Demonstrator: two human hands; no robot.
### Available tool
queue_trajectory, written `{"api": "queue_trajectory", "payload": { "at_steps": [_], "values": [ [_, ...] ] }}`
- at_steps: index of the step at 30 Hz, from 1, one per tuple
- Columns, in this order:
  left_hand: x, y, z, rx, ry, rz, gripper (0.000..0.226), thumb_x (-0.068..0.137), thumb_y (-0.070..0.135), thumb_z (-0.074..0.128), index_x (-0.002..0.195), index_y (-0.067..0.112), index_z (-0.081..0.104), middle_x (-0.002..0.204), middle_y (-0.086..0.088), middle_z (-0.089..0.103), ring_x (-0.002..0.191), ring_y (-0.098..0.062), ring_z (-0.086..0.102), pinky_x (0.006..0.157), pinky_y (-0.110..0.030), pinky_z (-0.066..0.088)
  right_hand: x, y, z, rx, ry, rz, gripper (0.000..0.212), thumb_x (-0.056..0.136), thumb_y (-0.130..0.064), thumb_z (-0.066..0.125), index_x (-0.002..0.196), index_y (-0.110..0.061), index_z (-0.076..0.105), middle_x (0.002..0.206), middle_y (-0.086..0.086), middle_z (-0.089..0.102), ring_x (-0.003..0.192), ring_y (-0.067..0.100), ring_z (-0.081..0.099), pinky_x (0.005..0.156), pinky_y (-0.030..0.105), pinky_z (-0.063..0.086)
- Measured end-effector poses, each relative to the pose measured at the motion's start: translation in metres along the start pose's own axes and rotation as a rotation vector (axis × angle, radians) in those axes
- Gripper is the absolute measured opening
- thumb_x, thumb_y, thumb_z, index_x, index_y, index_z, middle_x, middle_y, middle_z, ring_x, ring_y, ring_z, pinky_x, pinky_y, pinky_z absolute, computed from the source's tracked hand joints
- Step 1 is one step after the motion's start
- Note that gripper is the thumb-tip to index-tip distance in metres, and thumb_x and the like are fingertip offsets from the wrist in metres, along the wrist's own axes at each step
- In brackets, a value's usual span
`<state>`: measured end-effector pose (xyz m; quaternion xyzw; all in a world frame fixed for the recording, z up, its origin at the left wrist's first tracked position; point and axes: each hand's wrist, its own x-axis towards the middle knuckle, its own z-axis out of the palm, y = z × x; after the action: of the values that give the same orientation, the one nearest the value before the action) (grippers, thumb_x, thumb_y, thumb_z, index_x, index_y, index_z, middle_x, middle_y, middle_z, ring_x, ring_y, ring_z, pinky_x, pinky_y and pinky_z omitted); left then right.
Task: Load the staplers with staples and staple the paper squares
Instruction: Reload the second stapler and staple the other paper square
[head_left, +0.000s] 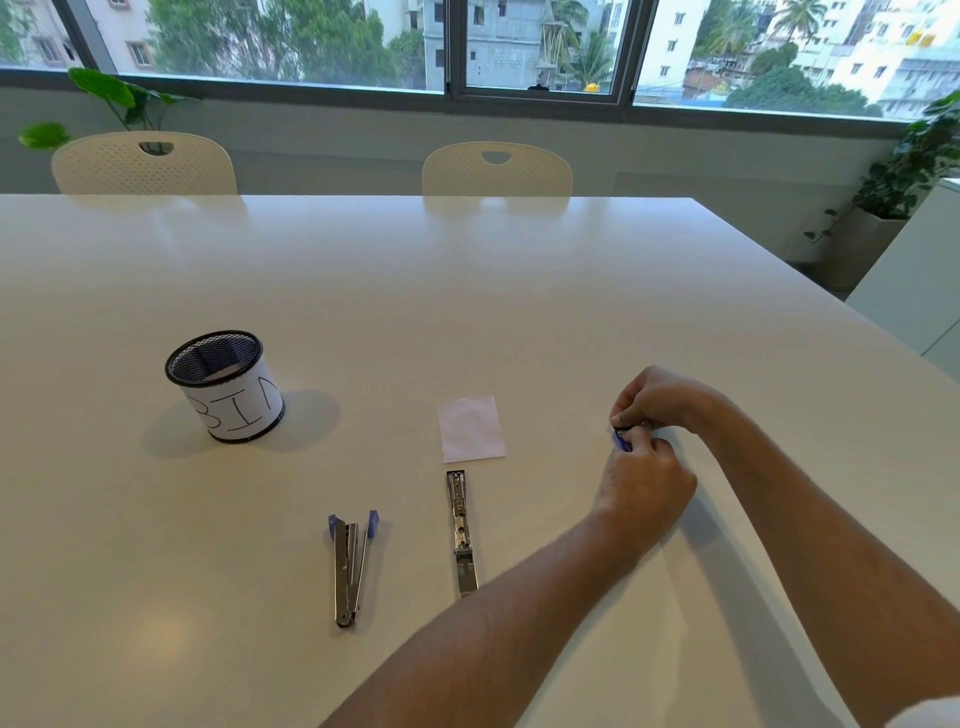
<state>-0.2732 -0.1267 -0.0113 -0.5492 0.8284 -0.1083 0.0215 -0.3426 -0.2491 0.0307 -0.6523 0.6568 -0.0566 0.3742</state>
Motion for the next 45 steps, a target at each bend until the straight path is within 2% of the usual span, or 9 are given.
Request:
{"api": "queue_trajectory", "payload": {
  "at_steps": [7,14,19,23,29,33,37,40,45],
  "values": [
    [0.0,-0.001,0.001,-0.026,0.035,0.008,0.041,0.08,0.015,0.07,0.116,-0.003,0.061,0.109,-0.022,0.064,0.105,-0.045,0.056,0.068,-0.041,0.057,-0.003,0.002,-0.001,-0.004,-0.026,-0.008,0.002,0.078,-0.001,0.075,0.076,-0.001,0.076,0.075,0.012,0.071,0.07,0.018,0.064,0.071,0.03,0.058],
    [0.002,-0.003,0.002,-0.047,0.05,0.025,0.04,0.08,0.013,0.068,0.117,-0.003,0.061,0.112,-0.023,0.063,0.109,-0.048,0.054,0.071,-0.043,0.057,-0.005,0.003,-0.002,-0.01,-0.034,-0.009,0.007,0.077,0.002,0.073,0.073,-0.002,0.077,0.07,0.01,0.07,0.067,0.016,0.062,0.067,0.027,0.057],
    [0.004,-0.005,0.005,-0.081,0.079,0.04,0.043,0.082,0.016,0.067,0.119,-0.003,0.059,0.116,-0.024,0.061,0.114,-0.048,0.05,0.075,-0.043,0.056,-0.005,0.003,-0.003,-0.026,-0.037,-0.01,0.007,0.077,0.001,0.073,0.073,-0.002,0.077,0.076,0.013,0.072,0.07,0.017,0.063,0.079,0.036,0.058],
    [0.005,-0.003,0.008,-0.09,0.089,0.048,0.042,0.084,0.021,0.064,0.119,-0.001,0.06,0.118,-0.025,0.06,0.118,-0.05,0.046,0.077,-0.044,0.055,-0.009,0.001,-0.004,-0.042,-0.064,-0.004,0.008,0.08,0.0,0.071,0.076,-0.002,0.077,0.078,0.012,0.072,0.071,0.017,0.065,0.075,0.032,0.059],
    [0.006,-0.001,0.01,-0.096,0.075,0.051,0.049,0.08,0.02,0.07,0.12,-0.006,0.057,0.12,-0.028,0.058,0.12,-0.052,0.043,0.081,-0.048,0.054,-0.013,0.0,-0.005,-0.072,-0.085,-0.019,0.01,0.082,0.002,0.068,0.08,0.0,0.077,0.079,0.013,0.072,0.074,0.018,0.064,0.079,0.034,0.058],
    [0.005,-0.001,0.011,-0.07,0.078,0.062,0.045,0.085,0.017,0.064,0.122,-0.007,0.055,0.124,-0.03,0.055,0.123,-0.052,0.04,0.086,-0.048,0.052,-0.019,0.002,-0.006,-0.035,-0.095,-0.014,0.015,0.081,0.008,0.063,0.078,0.0,0.076,0.077,0.012,0.071,0.072,0.017,0.064,0.07,0.027,0.057],
    [0.005,-0.002,0.011,-0.045,0.092,0.037,0.042,0.088,0.015,0.06,0.125,-0.005,0.054,0.126,-0.028,0.053,0.125,-0.046,0.042,0.085,-0.044,0.053,-0.022,0.004,-0.005,0.025,-0.011,0.004,0.019,0.078,0.014,0.058,0.081,0.003,0.073,0.074,0.012,0.067,0.07,0.018,0.062,0.067,0.027,0.056],
    [0.001,-0.005,0.008,-0.024,0.118,0.027,0.034,0.087,0.018,0.06,0.119,0.005,0.059,0.123,-0.021,0.057,0.119,-0.038,0.05,0.08,-0.039,0.052,-0.024,0.003,-0.003,0.007,0.096,-0.001,0.02,0.078,0.013,0.057,0.079,0.0,0.072,0.073,0.011,0.066,0.069,0.018,0.062,0.065,0.028,0.055],
    [-0.006,-0.016,0.0,-0.001,0.189,-0.017,0.033,0.09,0.026,0.056,0.119,0.011,0.059,0.127,-0.016,0.055,0.119,-0.032,0.05,0.099,-0.048,0.042,-0.032,-0.004,0.001,0.068,0.318,-0.059,0.018,0.076,0.002,0.067,0.072,-0.015,0.07,0.076,0.003,0.068,0.071,0.012,0.063,0.056,0.018,0.045]
  ]
}}
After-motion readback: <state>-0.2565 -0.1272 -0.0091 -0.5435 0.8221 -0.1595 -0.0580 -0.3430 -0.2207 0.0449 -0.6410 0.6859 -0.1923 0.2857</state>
